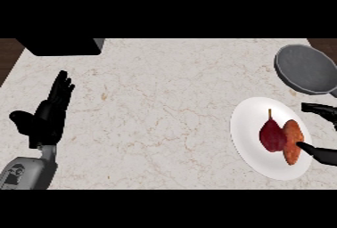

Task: Pick the pear from the plate and place it in the pan

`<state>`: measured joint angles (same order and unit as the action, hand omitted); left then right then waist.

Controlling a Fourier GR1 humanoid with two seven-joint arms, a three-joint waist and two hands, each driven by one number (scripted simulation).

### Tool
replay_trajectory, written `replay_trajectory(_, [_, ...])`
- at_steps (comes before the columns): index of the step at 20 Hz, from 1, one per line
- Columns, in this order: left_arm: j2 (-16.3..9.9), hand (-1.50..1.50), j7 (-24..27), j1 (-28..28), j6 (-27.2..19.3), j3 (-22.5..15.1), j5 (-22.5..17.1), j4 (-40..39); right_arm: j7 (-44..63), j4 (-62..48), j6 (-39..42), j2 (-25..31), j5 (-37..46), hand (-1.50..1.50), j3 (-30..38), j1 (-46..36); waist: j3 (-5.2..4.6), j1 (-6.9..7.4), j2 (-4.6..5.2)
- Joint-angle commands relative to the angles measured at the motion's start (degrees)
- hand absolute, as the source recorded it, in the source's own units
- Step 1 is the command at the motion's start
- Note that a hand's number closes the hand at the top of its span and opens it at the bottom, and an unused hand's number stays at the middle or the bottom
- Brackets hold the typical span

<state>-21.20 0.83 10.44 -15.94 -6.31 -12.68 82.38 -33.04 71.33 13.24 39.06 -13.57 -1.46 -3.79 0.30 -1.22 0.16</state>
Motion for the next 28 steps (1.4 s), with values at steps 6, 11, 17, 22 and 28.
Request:
replay_trajectory(6, [-1.63, 0.0, -2.49, 1.88, 4.06, 0.94, -1.41, 1.39, -10.63, -8.98, 10.23, 19.75, 5.52, -1.5, 8.64, -0.77, -0.3, 1.52, -0.13])
replay_trajectory(11, [-0.59, 0.0, -0.61, 2.04, 4.43, 1.57, -0.72, -1.42, -6.43, -6.22, 11.18, 25.93, 12.3, -1.5, 5.94, -1.95, -0.35, 1.54, -0.05])
replay_trajectory(17, [1.93, 0.0, -1.73, 2.58, 4.32, 1.44, 0.73, -1.11, 3.79, 1.25, 11.1, 24.49, 13.55, -1.5, 6.91, -7.89, -0.34, 1.29, -0.15])
replay_trajectory(22, [4.22, 0.0, -3.84, 1.72, 2.33, 0.68, 3.89, 1.92, 10.08, 3.97, 15.74, 22.2, 13.37, -1.5, 8.24, -13.02, -0.32, 1.38, -0.2])
replay_trajectory(28, [0.91, 0.0, -3.43, 5.55, 6.7, 5.8, 2.1, -3.5, 14.17, 10.57, 21.56, 17.84, 10.57, -1.5, 6.04, -11.35, -0.34, 0.91, -0.24])
